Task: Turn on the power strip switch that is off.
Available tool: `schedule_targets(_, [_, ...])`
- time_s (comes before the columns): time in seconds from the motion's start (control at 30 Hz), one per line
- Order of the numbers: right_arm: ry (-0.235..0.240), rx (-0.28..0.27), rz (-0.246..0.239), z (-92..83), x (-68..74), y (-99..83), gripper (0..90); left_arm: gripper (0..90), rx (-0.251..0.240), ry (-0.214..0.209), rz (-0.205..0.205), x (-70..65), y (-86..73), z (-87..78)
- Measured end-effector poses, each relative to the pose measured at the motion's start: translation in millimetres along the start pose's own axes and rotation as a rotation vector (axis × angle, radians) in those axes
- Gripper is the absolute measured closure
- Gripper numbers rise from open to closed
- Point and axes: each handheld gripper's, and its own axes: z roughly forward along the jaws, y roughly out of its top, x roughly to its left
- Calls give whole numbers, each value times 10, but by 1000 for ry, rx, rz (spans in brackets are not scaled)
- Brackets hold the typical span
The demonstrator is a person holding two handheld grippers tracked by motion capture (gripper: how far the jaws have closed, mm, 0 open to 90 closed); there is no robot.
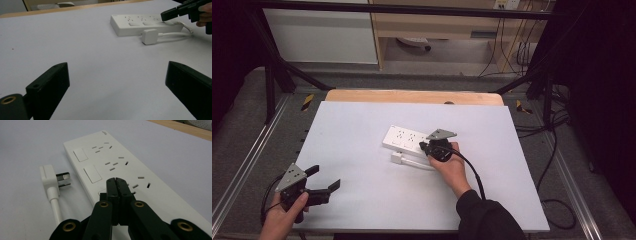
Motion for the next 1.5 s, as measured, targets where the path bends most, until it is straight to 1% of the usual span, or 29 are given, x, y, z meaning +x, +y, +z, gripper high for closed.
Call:
schedule_targets(0.5, [-9,-11,-7,7,5,-19,900,57,0,0,0,0,0,0])
schedule_targets(0.67, [-11,-12,-6,8,-4,-36,900,57,0,0,0,0,0,0])
schedule_targets(0.7, [-11,-11,3,6,-2,-43,900,57,0,0,0,0,0,0])
schedule_targets(0.73, [-13,-12,-3,8,-11,-53,900,57,0,0,0,0,-1,1])
schedule_targets(0.8, [-11,-18,9,3,-13,-68,900,57,1,0,0,0,-1,2])
schedule_targets(1.27, [-13,-24,-3,4,-18,-78,900,57,1,0,0,-3,-2,3])
schedule_targets(1.5, [-10,-29,2,5,-19,-83,900,57,1,0,1,-5,-1,4])
